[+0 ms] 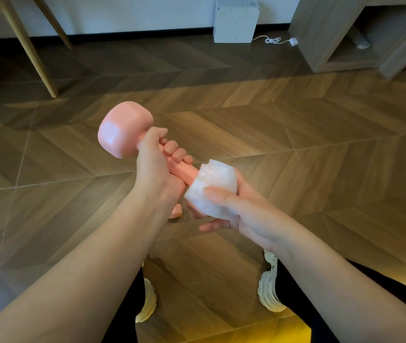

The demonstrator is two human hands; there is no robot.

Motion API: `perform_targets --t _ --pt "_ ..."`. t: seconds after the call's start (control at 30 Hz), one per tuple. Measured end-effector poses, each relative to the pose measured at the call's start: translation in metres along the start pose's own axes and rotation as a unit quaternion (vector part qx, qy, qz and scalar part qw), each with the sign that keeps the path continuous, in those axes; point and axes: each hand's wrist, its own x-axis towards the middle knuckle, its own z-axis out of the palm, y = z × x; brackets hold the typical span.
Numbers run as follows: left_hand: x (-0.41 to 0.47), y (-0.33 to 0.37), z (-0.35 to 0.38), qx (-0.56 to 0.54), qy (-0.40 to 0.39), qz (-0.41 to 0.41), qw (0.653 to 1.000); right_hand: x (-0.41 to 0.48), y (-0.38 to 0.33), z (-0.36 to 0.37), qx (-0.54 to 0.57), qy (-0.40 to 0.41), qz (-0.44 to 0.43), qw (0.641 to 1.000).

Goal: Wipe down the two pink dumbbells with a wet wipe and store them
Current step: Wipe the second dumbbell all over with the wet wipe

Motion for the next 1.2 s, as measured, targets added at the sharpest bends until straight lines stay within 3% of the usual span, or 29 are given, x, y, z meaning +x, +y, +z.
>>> perform_targets --t 0.17,0.4,0.6,0.8,0.97,1.2 --pt "-0.003 -0.003 0.004 0.027 -0.014 0.021 0.999 0.008 0.001 0.014 0.011 0.09 -0.001 0.996" --pt "0.0 0.003 0.004 0.011 -0.005 0.016 1.0 0.002 -0.004 -0.001 0.074 0.02 -0.016 0.997" --pt "0.001 0.002 0.002 -0.012 0.034 -0.014 0.999 0.002 0.002 0.0 0.022 0.089 -0.037 0.995" --pt "0.001 0.004 0.002 -0.003 0.015 0.0 1.0 0.005 -0.006 0.008 0.033 0.022 0.03 0.999" --pt "0.002 0.004 0.0 -0.006 0.021 -0.01 1.0 0.001 -0.007 -0.002 0.071 -0.032 0.023 0.997" --pt "-0.005 -0.005 0.005 0.033 -0.003 0.012 0.999 0.006 -0.001 0.011 0.043 0.087 0.018 0.995"
